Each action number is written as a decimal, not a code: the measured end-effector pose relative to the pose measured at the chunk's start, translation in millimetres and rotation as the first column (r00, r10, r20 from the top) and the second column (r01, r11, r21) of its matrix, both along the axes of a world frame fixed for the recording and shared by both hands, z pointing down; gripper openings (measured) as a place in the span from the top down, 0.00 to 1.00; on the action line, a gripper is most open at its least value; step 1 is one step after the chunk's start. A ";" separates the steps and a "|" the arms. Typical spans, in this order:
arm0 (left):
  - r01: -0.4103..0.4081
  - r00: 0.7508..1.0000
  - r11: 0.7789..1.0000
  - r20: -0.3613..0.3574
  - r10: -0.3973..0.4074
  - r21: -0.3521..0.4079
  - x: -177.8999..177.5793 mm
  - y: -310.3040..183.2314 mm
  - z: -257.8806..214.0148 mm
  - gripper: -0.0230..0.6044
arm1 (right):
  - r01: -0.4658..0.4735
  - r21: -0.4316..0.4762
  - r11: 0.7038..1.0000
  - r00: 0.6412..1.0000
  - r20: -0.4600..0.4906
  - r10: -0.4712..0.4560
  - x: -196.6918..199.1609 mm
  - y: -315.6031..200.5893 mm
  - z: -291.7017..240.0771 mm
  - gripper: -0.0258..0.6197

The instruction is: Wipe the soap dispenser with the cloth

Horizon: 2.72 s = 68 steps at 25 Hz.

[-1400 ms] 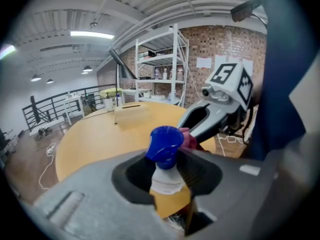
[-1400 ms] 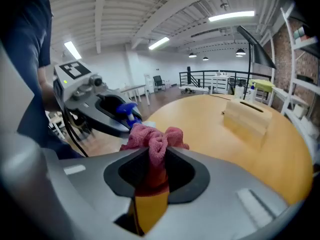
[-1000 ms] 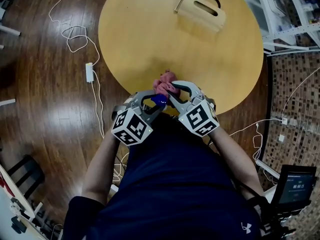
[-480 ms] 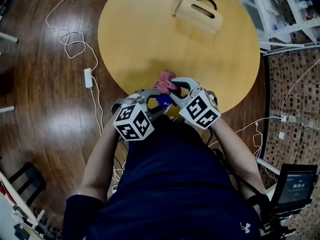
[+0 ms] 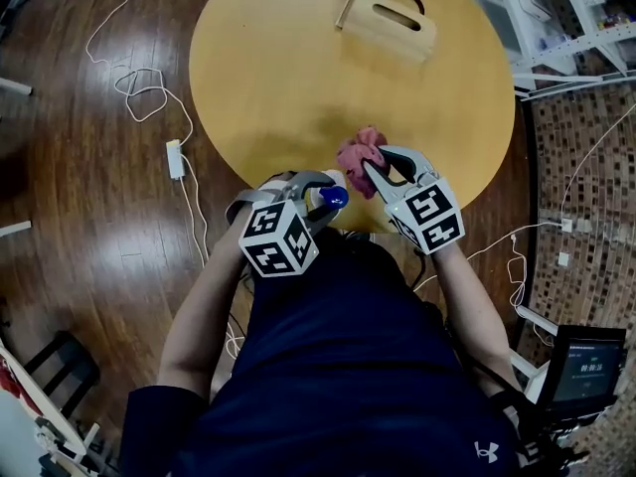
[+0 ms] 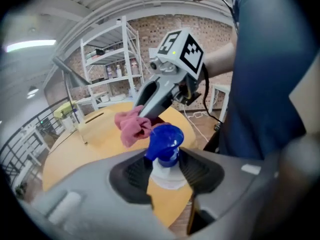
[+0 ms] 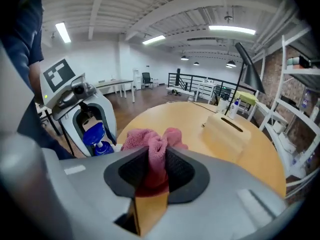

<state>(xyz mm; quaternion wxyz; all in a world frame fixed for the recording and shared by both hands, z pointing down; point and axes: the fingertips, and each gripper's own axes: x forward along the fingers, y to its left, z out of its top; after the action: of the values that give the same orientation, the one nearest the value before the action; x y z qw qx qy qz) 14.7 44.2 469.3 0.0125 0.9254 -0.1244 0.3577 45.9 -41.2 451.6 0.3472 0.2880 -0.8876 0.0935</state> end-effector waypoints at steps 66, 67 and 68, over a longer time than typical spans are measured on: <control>0.205 0.971 0.979 0.130 -0.200 -0.021 -28.0 -10.6 33.6 0.59 | 0.289 0.124 0.949 0.955 -0.103 -0.278 -38.0 52.6 -8.8 0.81; 0.211 0.970 0.977 0.127 -0.206 -0.029 -28.7 -10.9 33.1 0.59 | 0.297 0.128 0.946 0.952 -0.118 -0.283 -40.9 54.2 -4.3 0.81; 0.217 0.970 0.976 0.123 -0.211 -0.035 -28.9 -11.4 32.4 0.59 | 0.291 0.132 0.948 0.953 -0.128 -0.275 -41.7 53.0 -1.2 0.81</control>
<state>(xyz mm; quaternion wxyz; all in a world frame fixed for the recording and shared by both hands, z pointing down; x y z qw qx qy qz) -14.1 32.8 501.7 0.0661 0.8831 -0.2154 0.4115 4.2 11.8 450.4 0.3818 0.1875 -0.9041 -0.0398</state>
